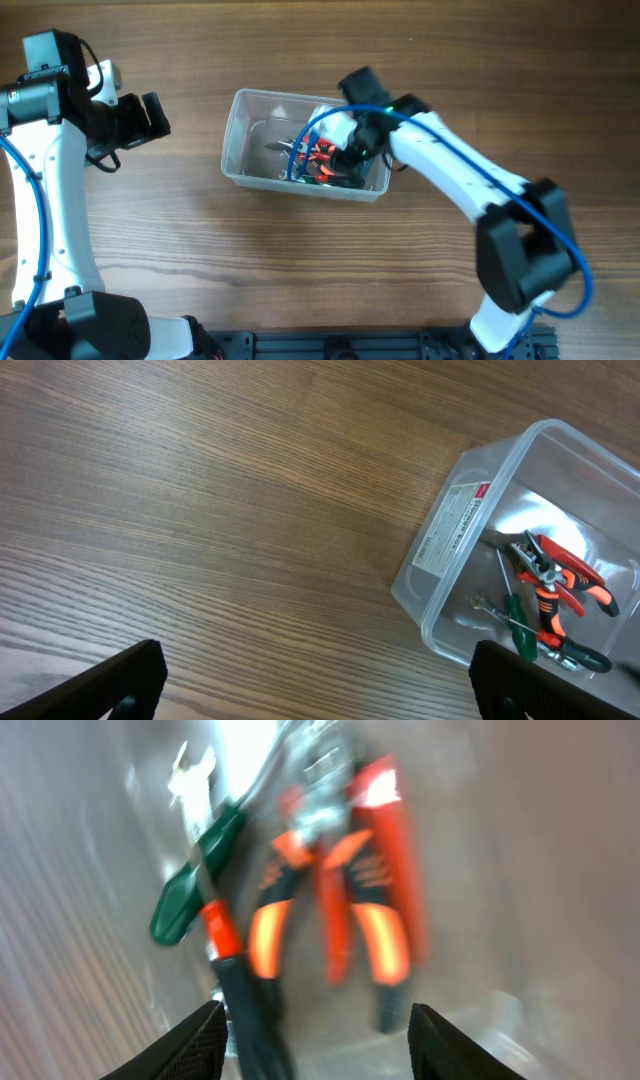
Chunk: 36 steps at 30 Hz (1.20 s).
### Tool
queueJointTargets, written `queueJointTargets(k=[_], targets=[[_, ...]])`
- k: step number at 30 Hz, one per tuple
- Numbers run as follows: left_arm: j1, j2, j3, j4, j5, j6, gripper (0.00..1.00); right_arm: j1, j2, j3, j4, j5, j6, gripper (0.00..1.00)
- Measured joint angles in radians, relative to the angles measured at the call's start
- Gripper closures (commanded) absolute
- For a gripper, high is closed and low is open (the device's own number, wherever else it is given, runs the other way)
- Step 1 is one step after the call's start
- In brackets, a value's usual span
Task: Pack container
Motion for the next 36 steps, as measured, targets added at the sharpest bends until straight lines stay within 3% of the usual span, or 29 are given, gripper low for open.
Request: queueJointTargets(k=[1,3,4,6,9,11,15,17,20,23,29,32,36], targets=[[0.0,0.0,0.0,0.0,0.0,0.0,0.0,-0.033,-0.041,0.024,0.0,0.001,0.059,0.27],[0.0,0.0,0.0,0.0,0.0,0.0,0.0,-0.102,-0.103,0.05,0.004,0.002,0.154,0.26],[0.0,0.0,0.0,0.0,0.0,0.0,0.0,-0.148,-0.136,0.056,0.003,0.003,0.206,0.32],[0.0,0.0,0.0,0.0,0.0,0.0,0.0,-0.252,-0.191,0.058,-0.003,0.008,0.32,0.33],[0.0,0.0,0.0,0.0,0.003,0.0,0.0,-0.37,-0.229,0.058,-0.005,0.073,0.602,0.01],[0.0,0.0,0.0,0.017,0.011,0.001,0.0,-0.43,-0.245,0.058,0.041,0.1,0.674,0.0],[-0.014,0.0,-0.003,0.238,0.022,0.003,0.0,-0.517,-0.256,0.058,0.272,0.136,0.537,0.0],[-0.038,0.002,-0.004,0.498,0.023,0.004,0.0,-0.525,-0.256,0.06,0.431,0.146,0.404,0.0],[-0.049,0.002,-0.003,0.666,0.026,0.004,0.0,-0.529,-0.262,0.06,0.486,0.153,0.312,0.0],[-0.048,0.002,-0.003,0.632,0.026,0.004,0.01,-0.544,-0.262,0.06,0.422,0.177,0.27,0.0],[-0.084,-0.062,-0.024,0.56,0.017,0.013,0.0,-0.599,-0.359,0.06,0.306,0.158,0.323,0.0],[-0.164,-0.237,-0.064,0.57,-0.025,0.029,0.0,-0.607,-0.519,0.059,0.238,0.151,0.341,0.0],[-0.239,-0.498,-0.222,0.669,-0.087,0.046,0.0,-0.607,-0.76,-0.068,0.208,0.145,0.347,0.0]])
